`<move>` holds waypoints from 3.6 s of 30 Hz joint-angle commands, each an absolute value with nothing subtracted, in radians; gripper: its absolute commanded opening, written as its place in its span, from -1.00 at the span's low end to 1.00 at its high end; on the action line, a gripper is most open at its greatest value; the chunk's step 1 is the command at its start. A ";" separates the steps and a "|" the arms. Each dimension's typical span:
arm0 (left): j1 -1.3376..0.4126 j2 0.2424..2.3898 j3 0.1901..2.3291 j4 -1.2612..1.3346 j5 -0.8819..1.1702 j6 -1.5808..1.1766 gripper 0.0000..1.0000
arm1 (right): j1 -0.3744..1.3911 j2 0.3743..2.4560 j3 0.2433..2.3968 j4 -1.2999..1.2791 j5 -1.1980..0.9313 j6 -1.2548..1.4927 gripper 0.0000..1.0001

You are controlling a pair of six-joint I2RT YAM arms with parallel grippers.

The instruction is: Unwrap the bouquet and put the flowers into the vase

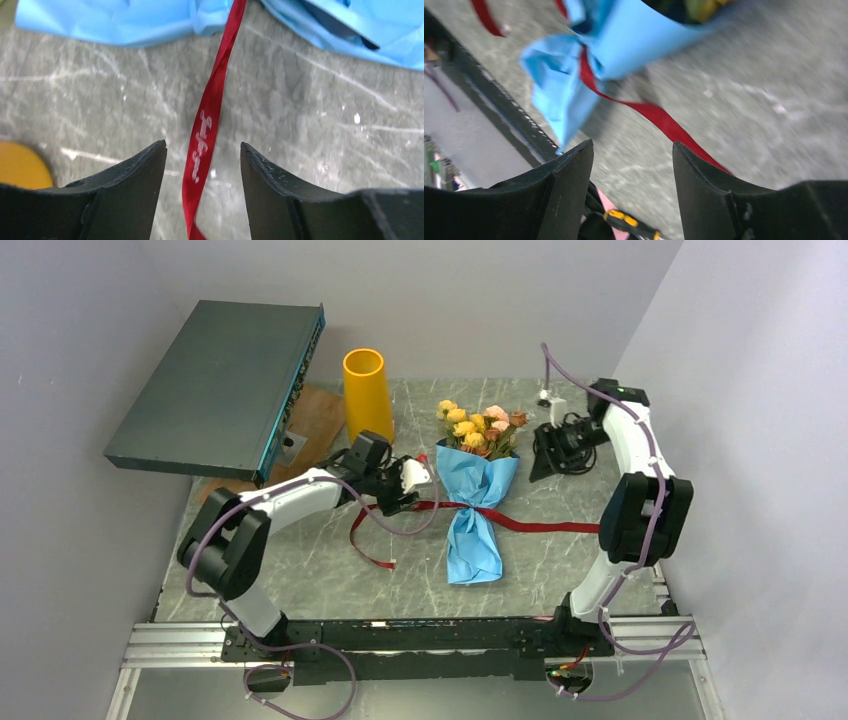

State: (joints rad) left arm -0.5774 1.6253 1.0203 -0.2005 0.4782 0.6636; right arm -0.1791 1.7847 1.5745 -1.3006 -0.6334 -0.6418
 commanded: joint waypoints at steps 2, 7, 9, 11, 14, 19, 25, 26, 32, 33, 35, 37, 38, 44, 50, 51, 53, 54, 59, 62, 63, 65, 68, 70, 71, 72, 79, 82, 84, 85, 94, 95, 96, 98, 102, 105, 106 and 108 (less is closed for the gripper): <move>-0.650 1.731 1.087 -0.062 0.501 0.618 0.25 | -0.022 1.781 1.615 -1.195 -0.853 -0.457 0.16; -0.693 1.809 1.120 0.020 0.474 0.610 0.23 | 0.083 1.827 1.595 -1.081 -0.887 -0.352 -0.06; -0.697 1.836 1.134 0.040 0.479 0.608 0.21 | 0.120 1.853 1.594 -1.042 -0.878 -0.330 -0.17; -0.701 1.868 1.159 0.028 0.485 0.615 0.18 | 0.145 1.884 1.594 -1.001 -0.860 -0.309 -0.23; -0.704 1.912 1.201 0.002 0.498 0.605 0.11 | 0.173 1.927 1.586 -0.945 -0.829 -0.289 -0.28; -0.710 1.950 1.222 -0.056 0.508 0.610 -0.03 | 0.210 1.994 1.561 -0.908 -0.771 -0.291 -0.43; -0.711 1.949 1.271 -0.118 0.489 0.582 -0.62 | 0.228 2.028 1.509 -0.869 -0.712 -0.296 -0.48; -0.713 1.939 1.281 -0.123 0.491 0.571 -0.75 | 0.230 2.033 1.499 -0.863 -0.703 -0.295 -0.51; -0.734 1.884 1.313 -0.127 0.529 0.510 -1.00 | 0.243 2.062 1.448 -0.809 -0.671 -0.275 -0.73; -0.739 1.877 1.318 -0.122 0.539 0.496 -1.00 | 0.247 2.065 1.440 -0.802 -0.663 -0.275 -0.80; -0.750 1.864 1.334 -0.103 0.549 0.467 -1.00 | 0.255 2.074 1.426 -0.791 -0.648 -0.275 -0.96; -0.768 1.859 1.360 -0.088 0.557 0.444 -1.00 | 0.263 2.082 1.417 -0.783 -0.635 -0.276 -1.00; -0.777 1.860 1.377 -0.086 0.561 0.433 -1.00 | 0.266 2.085 1.412 -0.778 -0.630 -0.276 -1.00; -0.812 1.829 1.417 -0.061 0.601 0.383 -1.00 | 0.274 2.094 1.391 -0.756 -0.612 -0.276 -1.00; -0.798 1.754 1.376 -0.088 0.582 0.385 -1.00 | 0.275 2.094 1.371 -0.734 -0.591 -0.292 -1.00; -0.783 1.745 1.358 -0.096 0.575 0.369 -1.00 | 0.274 2.092 1.368 -0.732 -0.591 -0.296 -1.00; -0.739 1.733 1.311 -0.109 0.563 0.334 -1.00 | 0.274 2.092 1.365 -0.732 -0.586 -0.307 -1.00; -0.715 1.729 1.298 -0.113 0.554 0.319 -1.00 | 0.274 2.090 1.365 -0.733 -0.584 -0.311 -1.00; -0.647 1.716 1.193 -0.116 0.454 0.370 -1.00 | 0.275 2.082 1.358 -0.731 -0.584 -0.325 -1.00; -0.673 1.702 1.196 -0.127 0.510 0.451 -0.57 | 0.277 2.088 1.362 -0.732 -0.590 -0.319 -1.00; -0.692 1.692 1.196 -0.117 0.526 0.473 -0.35 | 0.277 2.089 1.363 -0.730 -0.592 -0.316 -1.00; -0.741 1.675 1.200 -0.102 0.557 0.536 -0.18 | 0.281 2.094 1.366 -0.730 -0.598 -0.310 -1.00; -0.796 1.666 1.209 -0.108 0.618 0.662 -0.13 | 0.283 2.101 1.368 -0.732 -0.604 -0.305 -1.00; -0.828 1.686 1.240 -0.159 0.668 0.760 -0.11 | 0.283 2.105 1.367 -0.729 -0.604 -0.304 -1.00; -0.844 1.704 1.263 -0.185 0.673 0.784 -0.12 | 0.283 2.106 1.366 -0.730 -0.606 -0.304 -1.00; -0.858 1.725 1.285 -0.213 0.677 0.805 -0.11 | 0.283 2.107 1.367 -0.730 -0.606 -0.304 -1.00; -0.943 1.866 1.407 -0.258 0.588 0.940 -0.08 | 0.283 2.117 1.371 -0.733 -0.619 -0.302 -1.00; -0.980 1.932 1.462 -0.293 0.540 0.990 0.03 | 0.284 2.125 1.375 -0.737 -0.627 -0.305 -1.00; -0.989 1.963 1.469 -0.261 0.503 0.996 0.09 | 0.284 2.128 1.380 -0.742 -0.631 -0.307 -1.00; -0.993 1.972 1.474 -0.245 0.495 0.992 0.11 | 0.282 2.130 1.380 -0.744 -0.632 -0.309 -1.00; -1.015 2.111 1.575 -0.284 0.390 1.067 0.11 | 0.284 2.121 1.358 -0.736 -0.643 -0.315 -1.00; -1.015 2.126 1.584 -0.277 0.372 1.068 0.11 | 0.283 2.119 1.353 -0.732 -0.644 -0.314 -1.00; -1.018 2.144 1.604 -0.283 0.354 1.070 0.12 | 0.284 2.118 1.347 -0.731 -0.646 -0.313 -1.00; -1.020 2.184 1.654 -0.335 0.319 1.078 0.14 | 0.284 2.116 1.340 -0.728 -0.649 -0.313 -1.00; -1.020 2.228 1.689 -0.386 0.273 1.107 0.16 | 0.283 2.121 1.335 -0.724 -0.646 -0.316 -1.00; -1.021 2.260 1.739 -0.476 0.246 1.109 0.08 | 0.284 2.132 1.335 -0.720 -0.638 -0.325 -1.00; -1.019 2.266 1.757 -0.509 0.248 1.106 -0.04 | 0.282 2.139 1.335 -0.721 -0.635 -0.328 -1.00; -1.016 2.262 1.778 -0.553 0.261 1.090 -0.35 | 0.282 2.152 1.339 -0.726 -0.635 -0.335 -1.00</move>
